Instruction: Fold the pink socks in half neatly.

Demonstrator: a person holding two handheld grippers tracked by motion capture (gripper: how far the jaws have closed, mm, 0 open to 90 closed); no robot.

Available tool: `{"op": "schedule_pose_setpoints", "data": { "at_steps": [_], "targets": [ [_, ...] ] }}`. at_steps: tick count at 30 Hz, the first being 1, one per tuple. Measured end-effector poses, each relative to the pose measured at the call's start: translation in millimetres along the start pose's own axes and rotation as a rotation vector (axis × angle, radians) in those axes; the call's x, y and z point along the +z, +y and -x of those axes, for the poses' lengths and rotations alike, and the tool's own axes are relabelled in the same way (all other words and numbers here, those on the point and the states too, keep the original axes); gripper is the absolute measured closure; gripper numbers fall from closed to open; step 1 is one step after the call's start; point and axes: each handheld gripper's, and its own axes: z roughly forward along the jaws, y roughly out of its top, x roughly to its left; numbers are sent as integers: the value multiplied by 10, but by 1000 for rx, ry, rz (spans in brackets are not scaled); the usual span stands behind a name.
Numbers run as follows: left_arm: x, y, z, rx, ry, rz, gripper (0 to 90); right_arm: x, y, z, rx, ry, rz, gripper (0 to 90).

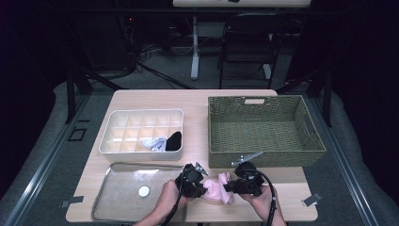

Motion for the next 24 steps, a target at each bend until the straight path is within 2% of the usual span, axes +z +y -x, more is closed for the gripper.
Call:
{"op": "schedule_pose_setpoints", "data": {
  "at_steps": [2, 9, 11, 13, 14, 16, 18, 20, 22, 23, 24],
  "targets": [
    [-1, 3, 1, -9, -16, 1, 795, 42, 22, -40, -7, -13, 0, 811],
    [18, 20, 35, -8, -13, 15, 794, 171, 97, -157, -34, -31, -6, 810],
    [22, 24, 41, -8, -10, 21, 791, 217, 112, -185, -51, -61, -12, 808],
    [23, 33, 42, -6, -12, 19, 790, 246, 115, -195, -47, -63, -14, 807],
    [24, 39, 41, -4, -14, 17, 778, 301, 118, -222, -80, -115, -33, 797],
    [12, 46, 31, -13, -17, 21, 739, 353, 109, -234, -53, -91, -17, 765],
    [-25, 49, 15, -16, -23, 18, 676, 321, 115, -200, -67, -49, -11, 707],
    [-56, 48, 6, -18, -21, 20, 655, 298, 118, -196, -63, -42, -15, 685],
    [-106, 45, -5, -11, -12, 16, 601, 223, 104, -179, -63, -45, 8, 637],
    [-131, 39, -14, -13, -25, 20, 595, 201, 99, -171, -66, -46, 13, 625],
    [-148, 34, -17, -15, -26, 20, 584, 133, 74, -143, -60, -34, 49, 616]
  ]
}}
